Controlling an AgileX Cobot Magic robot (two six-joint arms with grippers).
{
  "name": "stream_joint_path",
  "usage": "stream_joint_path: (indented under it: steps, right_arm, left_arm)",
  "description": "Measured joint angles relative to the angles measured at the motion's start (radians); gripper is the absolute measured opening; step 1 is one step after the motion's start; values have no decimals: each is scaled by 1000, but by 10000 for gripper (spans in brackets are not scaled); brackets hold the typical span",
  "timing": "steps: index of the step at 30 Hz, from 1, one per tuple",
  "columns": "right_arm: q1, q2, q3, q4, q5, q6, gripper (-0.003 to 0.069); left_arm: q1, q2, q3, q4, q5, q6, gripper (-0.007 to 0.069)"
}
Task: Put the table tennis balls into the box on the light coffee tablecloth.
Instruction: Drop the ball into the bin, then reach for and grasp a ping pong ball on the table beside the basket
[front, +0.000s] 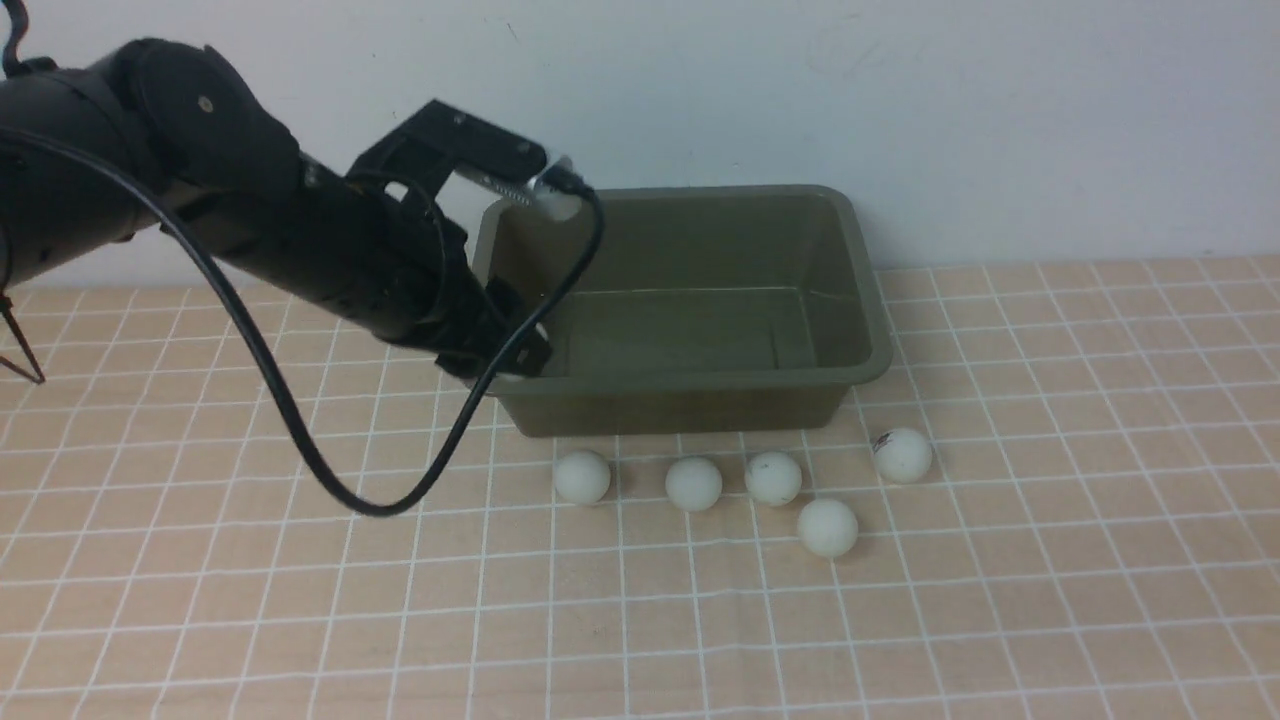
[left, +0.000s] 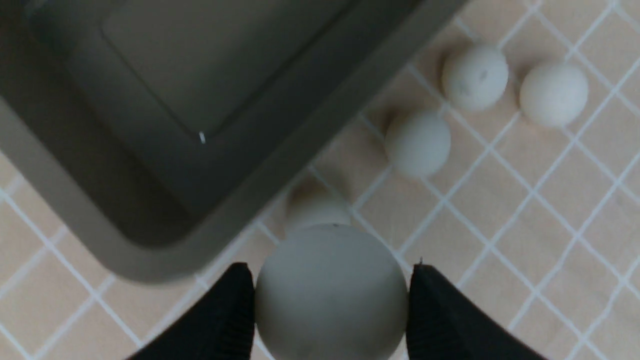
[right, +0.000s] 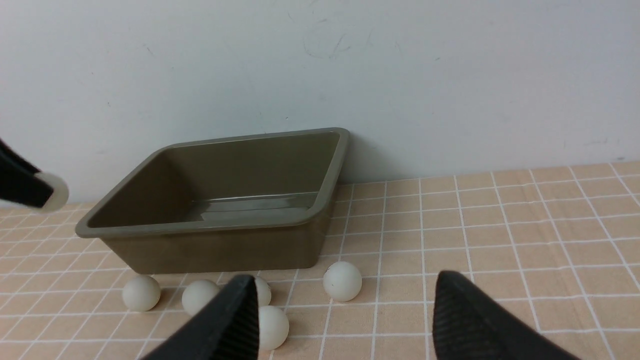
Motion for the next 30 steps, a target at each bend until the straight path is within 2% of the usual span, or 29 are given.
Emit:
stream_joint_path:
  steps: [4, 9, 13, 14, 16, 20, 23, 24, 28, 29, 30]
  right_arm:
    - [0, 0, 0, 0, 0, 0, 428]
    - [0, 0, 0, 0, 0, 0, 428]
    - [0, 0, 0, 0, 0, 0, 428]
    - [0, 0, 0, 0, 0, 0, 428]
    - [0, 0, 0, 0, 0, 0, 428]
    - [0, 0, 0, 0, 0, 0, 428]
    - [0, 0, 0, 0, 0, 0, 428]
    - [0, 0, 0, 0, 0, 0, 428]
    - [0, 0, 0, 0, 0, 0, 428]
    - [0, 0, 0, 0, 0, 0, 428]
    - [0, 0, 0, 0, 0, 0, 428]
  left_arm:
    - [0, 100, -142, -18, -18, 17, 318]
    - [0, 267, -324, 27, -2, 51, 318]
    - [0, 419, -474, 41, 81, 38, 362]
    - [0, 453, -532, 47, 124, -2, 401]
    - [0, 465, -583, 50, 176, -67, 431]
    - [0, 453, -683, 77, 296, -185, 435]
    - [0, 423, -792, 172, 433, -320, 386]
    - [0, 420, -803, 179, 438, -328, 377]
    - [0, 382, -826, 298, 464, -538, 254]
    - [0, 380, -820, 300, 464, -548, 248]
    - [0, 358, -786, 300, 464, -606, 200]
